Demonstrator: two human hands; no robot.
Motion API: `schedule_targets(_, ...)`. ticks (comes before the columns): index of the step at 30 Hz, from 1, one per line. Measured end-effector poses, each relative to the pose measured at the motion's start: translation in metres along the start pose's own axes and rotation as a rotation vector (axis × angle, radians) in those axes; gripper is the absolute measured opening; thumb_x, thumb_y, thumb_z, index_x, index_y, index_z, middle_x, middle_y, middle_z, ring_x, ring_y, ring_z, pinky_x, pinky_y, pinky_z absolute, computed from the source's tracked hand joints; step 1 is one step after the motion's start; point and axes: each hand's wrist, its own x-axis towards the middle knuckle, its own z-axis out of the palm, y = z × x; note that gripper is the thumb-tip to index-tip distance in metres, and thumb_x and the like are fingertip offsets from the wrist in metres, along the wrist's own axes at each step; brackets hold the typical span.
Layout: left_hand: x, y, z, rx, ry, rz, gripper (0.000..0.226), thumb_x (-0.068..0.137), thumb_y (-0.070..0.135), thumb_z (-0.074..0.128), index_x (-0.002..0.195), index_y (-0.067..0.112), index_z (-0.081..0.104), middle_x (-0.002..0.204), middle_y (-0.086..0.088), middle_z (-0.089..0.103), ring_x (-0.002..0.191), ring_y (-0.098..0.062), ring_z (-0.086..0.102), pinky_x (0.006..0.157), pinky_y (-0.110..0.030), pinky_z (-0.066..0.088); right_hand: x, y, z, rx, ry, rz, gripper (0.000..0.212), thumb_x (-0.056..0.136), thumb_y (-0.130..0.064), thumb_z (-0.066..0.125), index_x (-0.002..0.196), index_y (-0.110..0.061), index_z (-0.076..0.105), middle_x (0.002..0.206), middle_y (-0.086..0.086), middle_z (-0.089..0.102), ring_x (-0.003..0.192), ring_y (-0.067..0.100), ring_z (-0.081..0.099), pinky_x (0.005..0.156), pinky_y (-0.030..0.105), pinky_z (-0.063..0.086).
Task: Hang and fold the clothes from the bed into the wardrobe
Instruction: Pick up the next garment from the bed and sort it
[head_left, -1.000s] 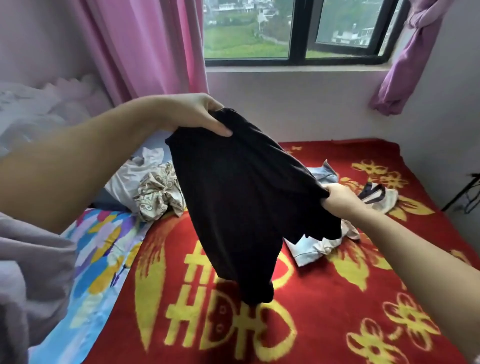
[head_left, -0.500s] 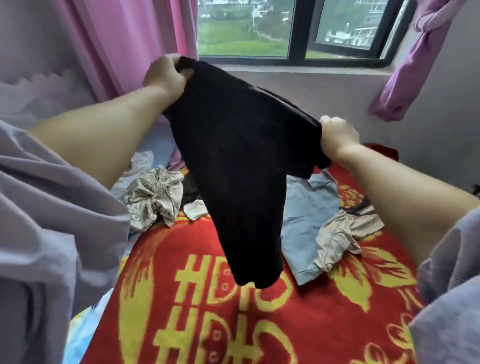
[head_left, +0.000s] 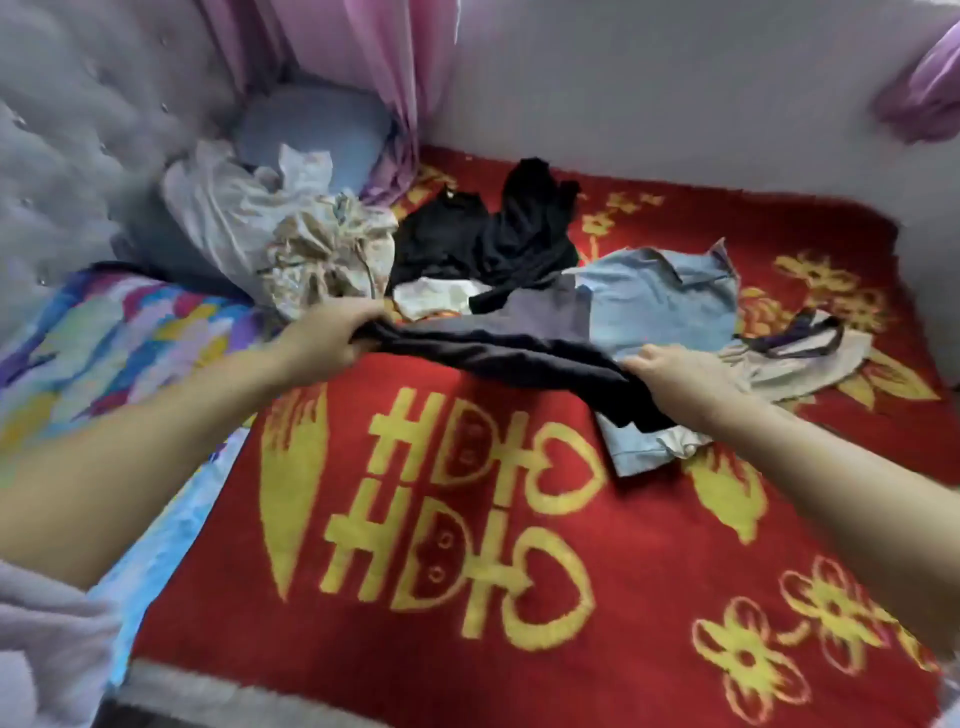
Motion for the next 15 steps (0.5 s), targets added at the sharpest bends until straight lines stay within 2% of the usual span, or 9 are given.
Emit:
schedule_targets(2, -0.061, -0.016, 0.074, 0.218, -0.148, 0.113, 0.032, 0.071, 0.007, 0.058, 0.095, 0.026, 0.050, 0.080, -0.007, 0.060, 0.072, -0.031, 0.059, 0.058, -0.038, 0.048, -0.007, -0.044, 0.077, -0.020, -0.108, -0.101, 0.042, 0.097, -0.023, 0.041, 0.139, -0.029, 0.043, 0.120, 0.005, 0.054, 0.110, 0.028, 0.055, 0.071, 0.034, 0.039)
schedule_targets(3, -0.095, -0.019, 0.107, 0.311, -0.226, 0.143, 0.034, 0.065, 0.008, 0.060, 0.091, 0.025, 0.047, 0.075, -0.005, 0.056, 0.067, -0.030, 0.057, 0.053, -0.035, 0.045, -0.014, -0.067, 0.114, -0.028, -0.140, -0.155, 0.041, 0.095, -0.022, 0.041, 0.135, -0.027, 0.049, 0.115, 0.007, 0.058, 0.103, 0.030, 0.058, 0.072, 0.035, 0.040)
schedule_targets(5, -0.160, -0.025, 0.167, 0.453, -0.347, 0.139, 0.040, 0.051, 0.010, 0.073, 0.082, 0.023, 0.052, 0.071, -0.002, 0.051, 0.064, -0.025, 0.054, 0.052, -0.032, 0.041, -0.032, -0.112, 0.182, -0.061, -0.179, -0.261, 0.044, 0.081, -0.019, 0.040, 0.112, -0.024, 0.070, 0.087, 0.008, 0.064, 0.075, 0.030, 0.063, 0.064, 0.037, 0.043)
schedule_targets(7, -0.216, -0.021, 0.215, 0.525, -0.508, 0.083, 0.047, 0.036, 0.009, 0.084, 0.073, 0.022, 0.057, 0.069, -0.001, 0.050, 0.064, -0.023, 0.053, 0.054, -0.032, 0.040, -0.059, -0.152, 0.240, -0.041, -0.232, -0.382, 0.038, 0.069, -0.017, 0.046, 0.092, -0.023, 0.077, 0.071, 0.007, 0.062, 0.061, 0.028, 0.060, 0.065, 0.038, 0.042)
schedule_targets(8, -0.243, -0.018, 0.240, 0.527, -0.579, 0.038, 0.049, 0.030, 0.007, 0.085, 0.070, 0.021, 0.058, 0.068, -0.002, 0.050, 0.062, -0.024, 0.053, 0.054, -0.032, 0.040, -0.072, -0.169, 0.259, -0.023, -0.296, -0.406, 0.034, 0.070, -0.018, 0.056, 0.097, -0.024, 0.075, 0.077, 0.008, 0.063, 0.068, 0.028, 0.062, 0.074, 0.041, 0.040)
schedule_targets(9, -0.264, -0.014, 0.262, 0.524, -0.617, -0.025, 0.051, 0.026, 0.006, 0.085, 0.068, 0.019, 0.059, 0.068, -0.003, 0.051, 0.061, -0.025, 0.054, 0.055, -0.033, 0.040, -0.084, -0.182, 0.274, -0.003, -0.401, -0.417, 0.038, 0.076, -0.019, 0.061, 0.113, -0.025, 0.069, 0.093, 0.010, 0.063, 0.085, 0.029, 0.062, 0.087, 0.044, 0.037)
schedule_targets(11, -0.287, 0.000, 0.288, 0.543, -0.650, -0.122, 0.048, 0.031, 0.006, 0.085, 0.073, 0.016, 0.062, 0.076, -0.008, 0.056, 0.069, -0.028, 0.058, 0.067, -0.037, 0.041, -0.108, -0.198, 0.299, 0.038, -0.679, -0.370, 0.053, 0.093, -0.017, 0.046, 0.144, -0.027, 0.038, 0.128, 0.011, 0.050, 0.120, 0.029, 0.047, 0.107, 0.049, 0.024)
schedule_targets(13, -0.296, 0.015, 0.306, 0.564, -0.702, -0.303, 0.035, 0.058, 0.008, 0.077, 0.090, 0.015, 0.062, 0.095, -0.011, 0.057, 0.089, -0.031, 0.057, 0.082, -0.042, 0.038, -0.121, -0.195, 0.311, 0.154, -0.863, -0.301, 0.064, 0.094, -0.009, 0.037, 0.151, -0.033, 0.019, 0.138, 0.008, 0.046, 0.128, 0.026, 0.043, 0.110, 0.048, 0.024)
schedule_targets(15, -0.291, 0.030, 0.324, 0.523, -0.628, -0.372, 0.037, 0.053, 0.001, 0.077, 0.083, 0.012, 0.059, 0.083, -0.010, 0.054, 0.076, -0.030, 0.054, 0.069, -0.040, 0.044, -0.121, -0.185, 0.317, 0.334, -0.832, -0.172, 0.060, 0.091, -0.007, 0.037, 0.144, -0.035, 0.036, 0.135, 0.004, 0.052, 0.123, 0.025, 0.051, 0.104, 0.039, 0.036)
